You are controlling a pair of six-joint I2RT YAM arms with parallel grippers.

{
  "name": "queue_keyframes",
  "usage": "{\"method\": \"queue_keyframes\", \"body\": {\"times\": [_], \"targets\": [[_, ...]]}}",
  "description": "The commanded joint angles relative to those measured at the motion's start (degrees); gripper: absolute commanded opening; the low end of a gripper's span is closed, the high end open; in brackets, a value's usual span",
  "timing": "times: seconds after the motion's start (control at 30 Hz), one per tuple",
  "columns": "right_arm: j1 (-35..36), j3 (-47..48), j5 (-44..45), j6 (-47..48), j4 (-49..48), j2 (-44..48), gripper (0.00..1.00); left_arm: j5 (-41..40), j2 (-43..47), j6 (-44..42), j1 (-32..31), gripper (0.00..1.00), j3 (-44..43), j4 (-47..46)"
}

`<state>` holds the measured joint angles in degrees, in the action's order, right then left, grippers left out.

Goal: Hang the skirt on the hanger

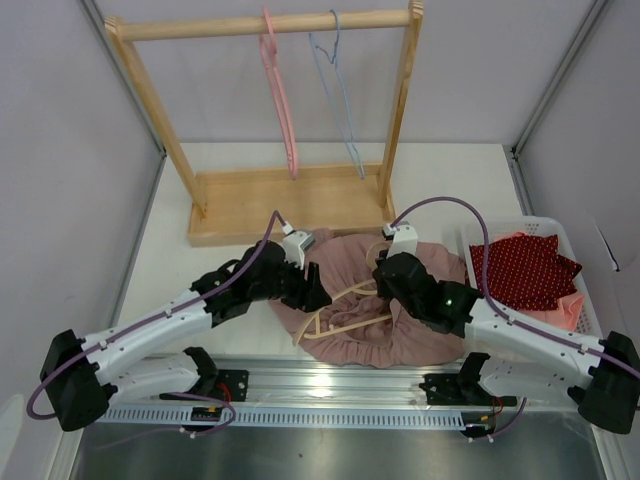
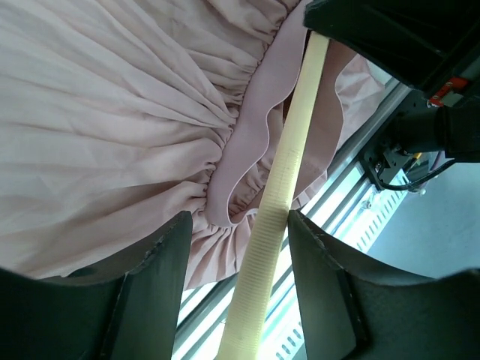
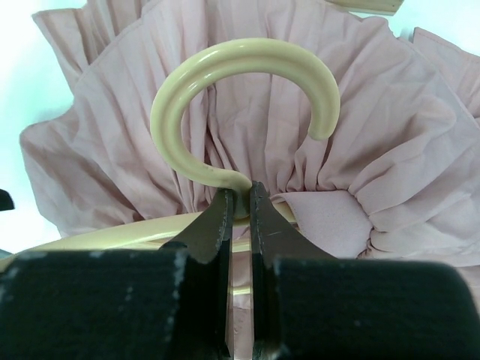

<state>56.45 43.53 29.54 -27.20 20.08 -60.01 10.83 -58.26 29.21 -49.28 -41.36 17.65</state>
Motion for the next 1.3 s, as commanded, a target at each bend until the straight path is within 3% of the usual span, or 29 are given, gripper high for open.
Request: {"method": "queue_keyframes", "body": {"times": [0.0, 0.13, 0.4, 0.67, 0.83, 1.0, 1.27], "targets": [[-0.2, -1.7, 0.6, -0.1, -4.1, 4.0, 0.0, 0.9, -1.7, 1.8, 0.0, 0.58, 1.1, 0.6], [-0.3, -3.7, -0.2, -0.5, -4.9, 6.7, 0.0, 4.2, -4.9, 2.7, 0.0, 0.54, 3.0, -1.9], [-0.4, -6.5, -1.8, -0.4, -6.4, 11.2, 0.0, 9.3, -9.0, 4.5, 0.0, 0.57, 4.5, -8.2], [-0.8, -6.9, -2.2, -0.6, -5.3, 11.7, 0.0, 11.9, -1.0, 6.0, 0.0, 0.69, 4.6, -12.5], [-0.7, -7.0, -2.5, -0.5, -5.7, 11.8, 0.0, 7.4, 3.0, 6.5, 1.4, 0.75, 3.8, -9.4], [-0.7, -8.1, -3.4, -0.6, -5.8, 14.4, 0.0, 5.0, 4.8, 10.0, 5.8, 0.68, 5.2, -9.6], [-0.8, -9.7, -5.3, -0.4, -6.7, 18.6, 0.0, 8.1, -3.6, 8.5, 8.1, 0.59, 1.3, -7.2]]}}
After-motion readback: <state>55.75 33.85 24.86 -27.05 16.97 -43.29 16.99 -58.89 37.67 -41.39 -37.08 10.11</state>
